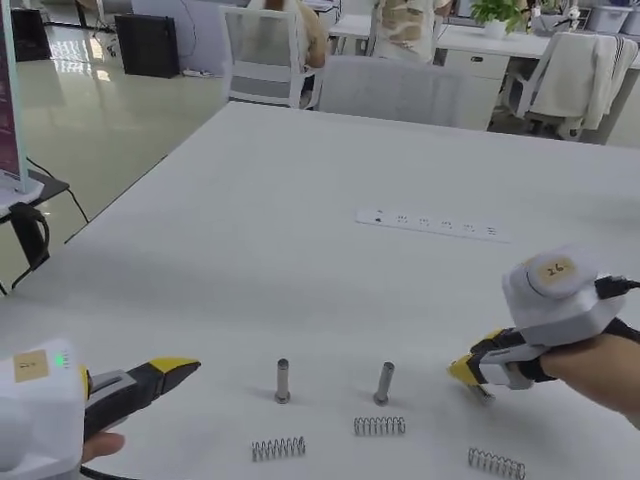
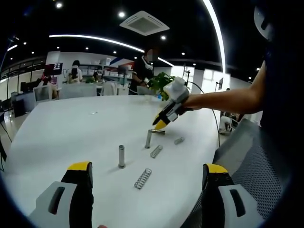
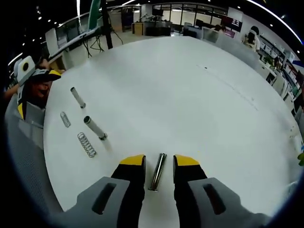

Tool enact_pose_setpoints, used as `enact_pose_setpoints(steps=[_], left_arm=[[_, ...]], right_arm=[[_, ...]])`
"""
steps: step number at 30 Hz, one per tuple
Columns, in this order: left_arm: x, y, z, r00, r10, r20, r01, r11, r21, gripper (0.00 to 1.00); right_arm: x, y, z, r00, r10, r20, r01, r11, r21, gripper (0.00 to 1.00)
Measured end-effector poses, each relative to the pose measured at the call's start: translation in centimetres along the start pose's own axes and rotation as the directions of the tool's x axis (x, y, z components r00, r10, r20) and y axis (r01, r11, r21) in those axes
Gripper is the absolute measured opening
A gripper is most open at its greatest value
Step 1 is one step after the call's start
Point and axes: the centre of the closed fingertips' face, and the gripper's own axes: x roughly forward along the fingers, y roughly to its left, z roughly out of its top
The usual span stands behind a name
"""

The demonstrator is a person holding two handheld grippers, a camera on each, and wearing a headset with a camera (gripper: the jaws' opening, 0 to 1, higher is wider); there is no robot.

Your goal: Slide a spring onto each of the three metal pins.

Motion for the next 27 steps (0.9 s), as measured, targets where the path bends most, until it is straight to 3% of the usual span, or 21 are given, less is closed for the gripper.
enact_pose_setpoints(steps=[5,27], left_arm=[[-0.2,0.1,-0.1,1.0000,0.003,0.000,-0.003,1.000,-0.004,0.93],[-0.6,0.6,-0.5,0.9999,0.015,-0.003,-0.015,1.000,-0.018,0.93]], right_arm=[[0.3,0.0,-0.3,0.9997,-0.006,-0.023,0.006,1.000,0.014,0.14],[1.8,-0.6,-0.7,0.9936,-0.029,-0.109,0.036,0.997,0.064,0.08]])
